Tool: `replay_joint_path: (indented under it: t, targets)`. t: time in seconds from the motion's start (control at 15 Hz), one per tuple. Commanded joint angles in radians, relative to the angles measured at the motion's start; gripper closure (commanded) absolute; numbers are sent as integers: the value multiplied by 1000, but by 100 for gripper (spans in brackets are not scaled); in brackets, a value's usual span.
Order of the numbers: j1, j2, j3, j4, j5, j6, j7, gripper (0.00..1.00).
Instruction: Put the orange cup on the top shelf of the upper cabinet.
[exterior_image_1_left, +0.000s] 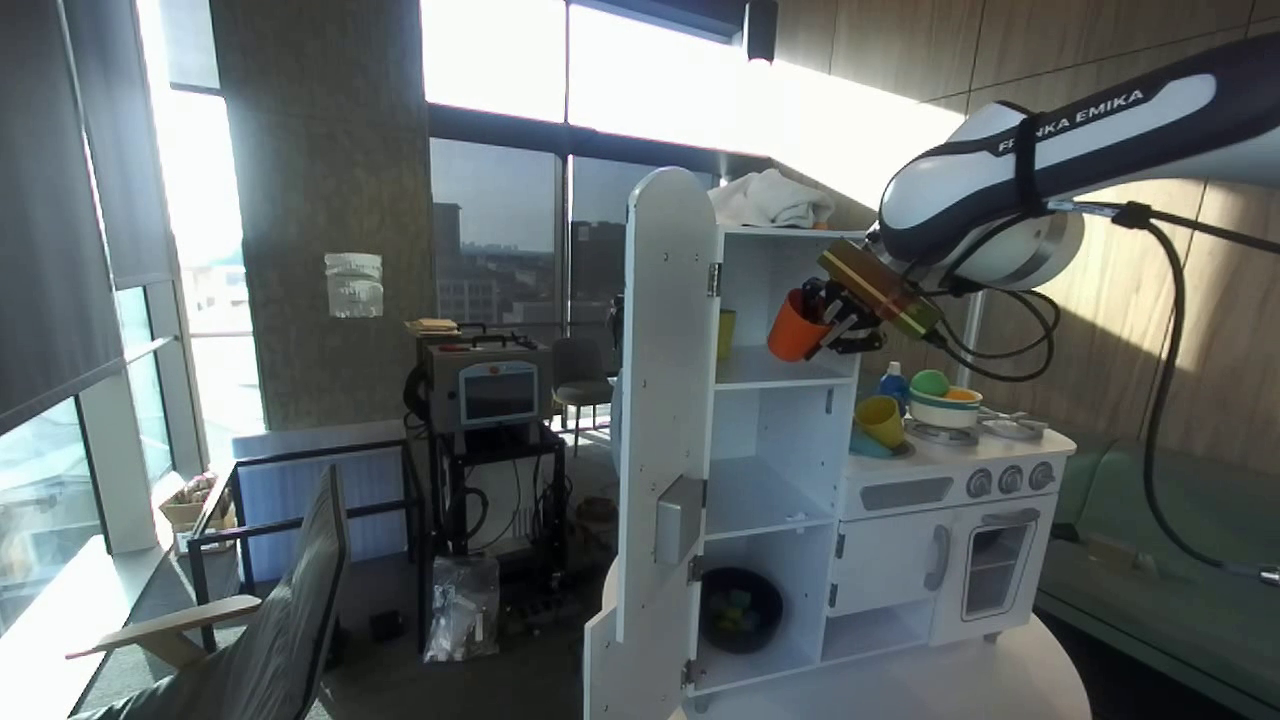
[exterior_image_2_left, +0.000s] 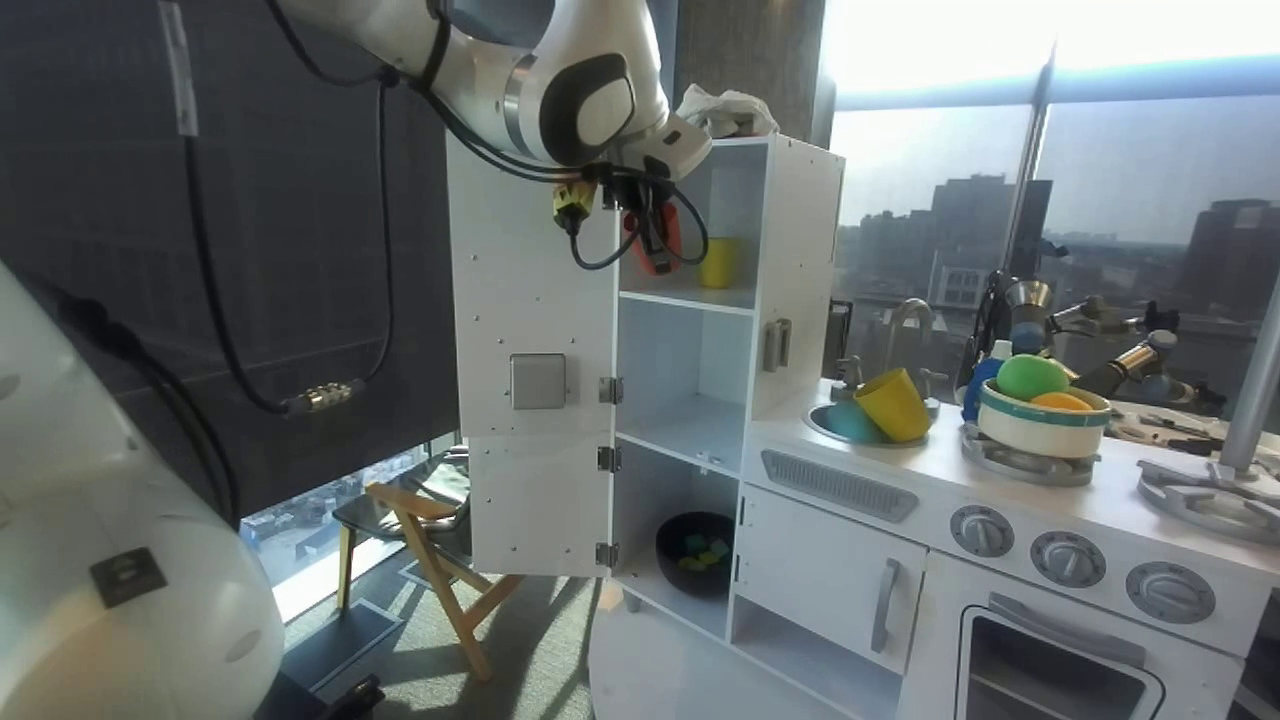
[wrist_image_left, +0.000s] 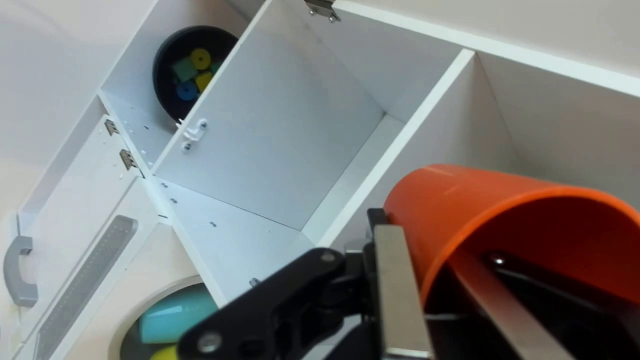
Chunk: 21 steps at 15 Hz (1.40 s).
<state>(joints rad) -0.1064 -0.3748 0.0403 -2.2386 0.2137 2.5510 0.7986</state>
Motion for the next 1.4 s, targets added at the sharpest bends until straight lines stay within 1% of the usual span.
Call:
replay_joint_path:
  t: [0.0,0.33,0.4,0.6,0.67,0.73,0.8,0.87,1.0,1.2,1.33]
  targets:
    - [8,109,-4,117,33,66,12,94]
    - [11,228,-11,196,30,106,38,93]
    - [11,246,-14,205,29,111,44,94]
    - [17,271,-28,212,41,138,48,92]
    - [19,266,-32,206,51,145,42,68]
    - [21,266,-36,204,61,158,37,65]
    - [22,260,-39,199,74,167,31,59]
    - [22,256,-42,197,81,177,28,51]
    - [20,260,-44,200,87,189,35,37]
    - [22,258,-47,201,102,200,34,13]
    - [26,258,-48,202,121,212,31,1]
